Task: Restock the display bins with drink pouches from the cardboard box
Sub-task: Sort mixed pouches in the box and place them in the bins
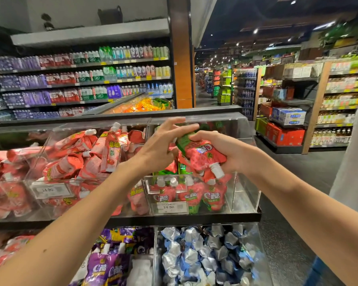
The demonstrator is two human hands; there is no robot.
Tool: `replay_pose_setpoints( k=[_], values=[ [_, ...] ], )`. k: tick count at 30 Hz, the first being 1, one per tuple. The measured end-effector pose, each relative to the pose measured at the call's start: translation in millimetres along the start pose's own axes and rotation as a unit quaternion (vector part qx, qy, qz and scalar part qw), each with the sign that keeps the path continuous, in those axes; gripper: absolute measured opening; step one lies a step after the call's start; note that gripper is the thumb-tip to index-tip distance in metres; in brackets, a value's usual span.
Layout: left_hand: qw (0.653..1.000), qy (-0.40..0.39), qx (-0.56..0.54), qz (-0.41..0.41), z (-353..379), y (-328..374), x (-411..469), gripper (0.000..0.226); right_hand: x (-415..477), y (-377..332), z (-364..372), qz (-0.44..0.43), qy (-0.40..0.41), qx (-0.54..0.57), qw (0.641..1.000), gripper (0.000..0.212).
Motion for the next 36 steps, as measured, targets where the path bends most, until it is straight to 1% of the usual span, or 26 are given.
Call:
replay_pose_setpoints(
  k=[2,5,8,10,11,13,15,16,18,19,20,22,26,27,29,31,32,33,34,35,36],
  values=[
    [0.996,-0.064,-0.056,-0.011,-4.8,3.8,-4.3,0.083,-6.1,-0.8,8.8,0.010,-0.009,-0.020,1.000,0.034],
    [0.986,-0.106,-0.117,-0.044,-10.0,-5.0,-14.2,0.082,-8.2,0.9,10.2,0.025,-0.001,-0.023,0.999,0.049],
    [0.977,-0.099,-0.180,-0.050,-10.9,-14.2,-24.5,0.060,-7.5,9.4,4.3,0.038,-0.016,0.061,0.997,0.075],
    [0.971,-0.076,-0.215,-0.074,-13.3,-18.5,-29.9,0.048,-7.6,13.8,-6.0,0.038,0.007,0.110,0.993,0.088],
    [0.968,-0.053,-0.228,-0.088,-17.3,-20.0,-32.3,0.045,-7.3,14.0,-12.8,0.028,0.032,0.123,0.991,0.089],
    [0.971,0.025,-0.211,-0.107,-31.7,-22.6,-33.8,0.039,-8.1,9.6,-27.2,-0.011,0.093,0.124,0.988,0.085],
    [0.982,0.102,-0.112,-0.117,-45.6,-24.0,-32.4,0.033,-9.0,1.5,-39.0,-0.066,0.133,0.123,0.981,0.080],
    [0.983,0.130,-0.055,-0.120,-48.6,-24.0,-31.2,0.034,-10.1,-1.1,-43.7,-0.086,0.151,0.121,0.977,0.077],
    [0.981,0.160,0.029,-0.102,-46.1,-20.6,-27.4,0.035,-13.9,-2.0,-48.0,-0.101,0.181,0.113,0.972,0.071],
    [0.981,0.171,0.055,-0.076,-41.5,-15.5,-25.6,0.031,-15.2,-1.3,-49.9,-0.103,0.191,0.106,0.970,0.070],
    [0.980,0.178,0.079,-0.051,-35.9,-11.0,-23.5,0.027,-17.5,-1.0,-49.9,-0.105,0.195,0.097,0.970,0.070],
    [0.972,0.198,0.124,-0.018,-26.0,-4.9,-18.3,0.027,-22.2,0.5,-46.2,-0.104,0.192,0.086,0.972,0.068],
    [0.951,0.272,0.147,0.015,-18.1,6.1,-12.0,0.022,-25.2,6.6,-44.5,-0.091,0.189,0.071,0.975,0.065],
    [0.948,0.276,0.155,0.019,-14.3,6.5,-7.4,0.022,-24.5,7.1,-45.5,-0.091,0.187,0.069,0.976,0.065],
    [0.949,0.261,0.174,0.024,-6.8,8.6,3.0,0.022,-22.5,8.2,-47.5,-0.087,0.183,0.075,0.976,0.064],
    [0.948,0.225,0.225,0.019,7.6,6.7,13.5,0.017,-21.4,7.7,-45.0,-0.089,0.163,0.089,0.979,0.055],
    [0.947,0.201,0.249,-0.005,14.3,1.3,16.8,0.019,-21.1,7.3,-42.1,-0.094,0.151,0.091,0.980,0.046],
    [0.951,0.183,0.243,-0.058,19.2,-9.3,17.7,0.023,-20.7,6.6,-40.0,-0.100,0.144,0.083,0.981,0.036],
    [0.952,0.165,0.218,-0.135,21.0,-20.2,17.4,0.025,-19.1,5.4,-40.5,-0.111,0.143,0.066,0.981,0.028],
    [0.949,0.161,0.205,-0.176,20.8,-23.9,16.2,0.021,-18.0,4.0,-41.5,-0.122,0.146,0.047,0.981,0.026],
    [0.948,0.168,0.230,-0.145,21.9,-18.3,20.4,0.010,-16.4,2.9,-43.1,-0.132,0.148,0.031,0.980,0.030]
  ],
)
Point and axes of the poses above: each hand's wrist, its own x-axis towards the middle knuckle, its own z-axis out of the palm, y = z × x, the point moved 7 cm from there along x, towards the middle knuckle, and after that the axes turned 12 degrees about x, right-handed, at the moved point
